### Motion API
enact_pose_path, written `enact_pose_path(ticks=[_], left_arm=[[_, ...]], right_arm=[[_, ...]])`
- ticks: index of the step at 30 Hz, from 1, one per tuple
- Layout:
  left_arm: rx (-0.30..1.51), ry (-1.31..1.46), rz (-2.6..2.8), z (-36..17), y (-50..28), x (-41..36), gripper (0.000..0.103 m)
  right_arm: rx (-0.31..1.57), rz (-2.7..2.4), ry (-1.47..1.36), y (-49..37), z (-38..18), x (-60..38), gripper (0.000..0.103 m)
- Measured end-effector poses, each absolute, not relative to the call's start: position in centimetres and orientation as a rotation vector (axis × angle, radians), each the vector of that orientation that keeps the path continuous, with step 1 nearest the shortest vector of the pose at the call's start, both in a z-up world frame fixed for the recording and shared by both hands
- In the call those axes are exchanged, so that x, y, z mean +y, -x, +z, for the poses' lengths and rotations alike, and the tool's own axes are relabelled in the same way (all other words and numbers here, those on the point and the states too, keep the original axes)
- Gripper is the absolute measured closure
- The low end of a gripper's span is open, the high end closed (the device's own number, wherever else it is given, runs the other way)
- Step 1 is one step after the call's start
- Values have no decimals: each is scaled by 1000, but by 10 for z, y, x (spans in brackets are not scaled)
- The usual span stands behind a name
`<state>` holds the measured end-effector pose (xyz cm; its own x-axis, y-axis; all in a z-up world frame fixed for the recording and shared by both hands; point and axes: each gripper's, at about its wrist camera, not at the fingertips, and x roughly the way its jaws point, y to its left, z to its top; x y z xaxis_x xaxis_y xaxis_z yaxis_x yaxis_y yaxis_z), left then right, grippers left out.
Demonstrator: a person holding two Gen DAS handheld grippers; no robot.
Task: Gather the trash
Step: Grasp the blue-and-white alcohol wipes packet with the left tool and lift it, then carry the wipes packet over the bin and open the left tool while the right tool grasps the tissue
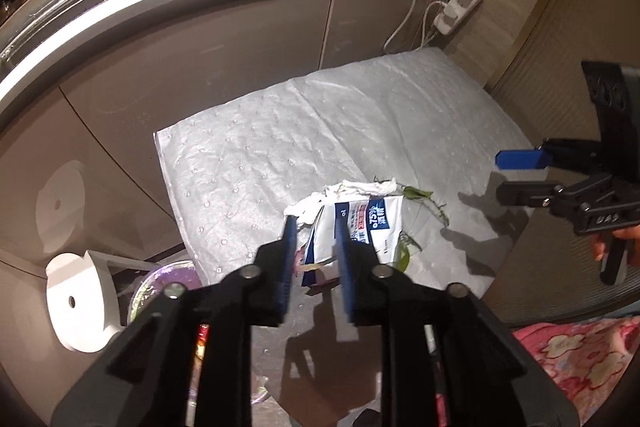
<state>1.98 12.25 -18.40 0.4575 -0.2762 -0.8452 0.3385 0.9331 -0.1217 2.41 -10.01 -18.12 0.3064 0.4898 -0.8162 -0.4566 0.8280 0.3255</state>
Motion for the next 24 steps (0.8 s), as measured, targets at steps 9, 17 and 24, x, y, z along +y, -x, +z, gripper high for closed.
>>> enact_pose_path(ticks=[9, 17, 24], left_arm=[[1087, -152, -445, -231, -45, 99, 64], [1113, -96, -487, -220, -42, 100, 100], [1025, -34, -420, -172, -18, 138, 101]], right_arm=[[1144, 592, -6, -19, -183, -127, 44], [1157, 583, -41, -26, -188, -134, 44], [1123, 678, -15, -40, -182, -98, 44]])
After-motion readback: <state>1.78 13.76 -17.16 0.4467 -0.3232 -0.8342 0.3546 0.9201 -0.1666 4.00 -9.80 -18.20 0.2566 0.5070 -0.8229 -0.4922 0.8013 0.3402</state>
